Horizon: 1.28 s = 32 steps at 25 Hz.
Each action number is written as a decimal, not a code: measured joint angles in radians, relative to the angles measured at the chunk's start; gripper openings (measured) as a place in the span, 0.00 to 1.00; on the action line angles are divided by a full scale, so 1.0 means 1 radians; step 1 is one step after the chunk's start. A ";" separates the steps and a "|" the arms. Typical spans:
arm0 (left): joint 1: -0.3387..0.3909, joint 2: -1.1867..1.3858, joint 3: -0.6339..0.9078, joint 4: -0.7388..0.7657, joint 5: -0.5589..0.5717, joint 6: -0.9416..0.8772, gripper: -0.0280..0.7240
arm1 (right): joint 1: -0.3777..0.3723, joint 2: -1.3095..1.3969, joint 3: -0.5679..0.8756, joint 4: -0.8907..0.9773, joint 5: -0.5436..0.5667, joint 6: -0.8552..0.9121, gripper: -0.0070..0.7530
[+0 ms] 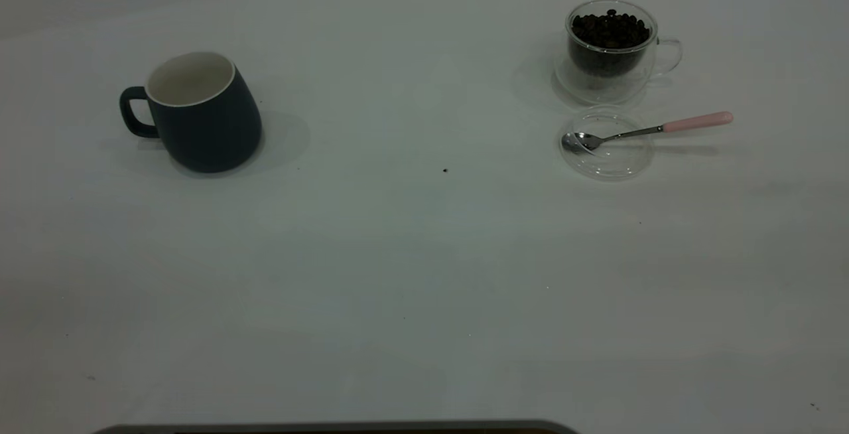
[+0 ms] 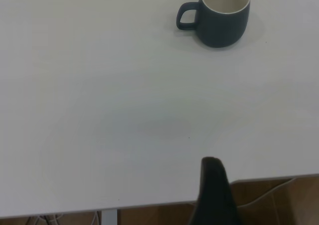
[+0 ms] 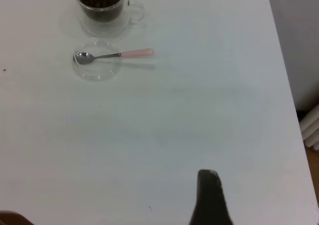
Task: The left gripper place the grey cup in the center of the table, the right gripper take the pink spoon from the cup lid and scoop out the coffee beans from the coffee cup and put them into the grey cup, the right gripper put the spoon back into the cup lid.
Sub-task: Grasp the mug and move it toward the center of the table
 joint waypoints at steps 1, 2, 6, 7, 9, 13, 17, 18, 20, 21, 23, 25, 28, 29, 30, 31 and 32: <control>0.000 0.000 0.000 0.000 0.000 0.000 0.82 | 0.000 0.000 0.000 0.000 0.000 0.000 0.78; 0.000 0.000 0.000 0.000 0.000 0.000 0.82 | 0.000 0.000 0.000 0.000 0.000 0.000 0.78; 0.000 0.000 0.000 0.000 0.000 0.000 0.82 | 0.000 0.000 0.000 0.000 0.000 0.000 0.78; 0.000 0.000 0.000 0.000 0.000 0.000 0.82 | 0.000 0.000 0.000 0.000 0.000 0.000 0.78; 0.000 0.000 0.000 0.000 0.000 -0.001 0.82 | 0.000 0.000 0.000 0.000 0.000 0.000 0.78; 0.000 0.000 0.000 0.000 0.000 -0.001 0.82 | 0.000 0.000 0.000 0.000 0.000 -0.001 0.78; 0.000 0.000 0.000 0.000 0.000 -0.001 0.82 | 0.000 0.000 0.000 0.000 0.000 -0.001 0.78; 0.000 0.000 0.000 0.000 0.000 -0.001 0.82 | 0.000 0.000 0.000 0.000 0.000 -0.001 0.78; 0.000 0.000 0.000 0.000 0.000 -0.001 0.82 | 0.000 0.000 0.000 0.000 0.000 -0.001 0.78; 0.000 0.000 0.000 0.000 0.000 -0.001 0.82 | 0.000 0.000 0.000 0.000 0.000 -0.001 0.78; 0.000 0.000 0.000 0.000 0.000 -0.001 0.82 | 0.000 0.000 0.000 0.000 0.000 0.000 0.78; 0.000 0.000 0.000 0.000 0.000 -0.001 0.82 | 0.000 0.000 0.000 0.000 0.000 0.000 0.78; 0.000 0.000 0.000 0.000 0.000 -0.001 0.82 | 0.000 0.000 0.000 0.000 0.000 0.000 0.78; 0.000 0.000 0.000 0.000 0.000 -0.001 0.82 | 0.000 0.000 0.000 0.000 0.000 0.000 0.78; 0.000 0.000 0.000 0.000 0.000 -0.001 0.82 | 0.000 0.000 0.000 0.000 0.000 0.000 0.78; 0.000 0.000 0.000 0.000 0.000 -0.001 0.82 | 0.000 0.000 0.000 0.000 0.000 0.000 0.78; 0.000 0.000 0.000 0.000 0.000 -0.001 0.82 | 0.000 0.000 0.000 0.000 0.000 0.000 0.78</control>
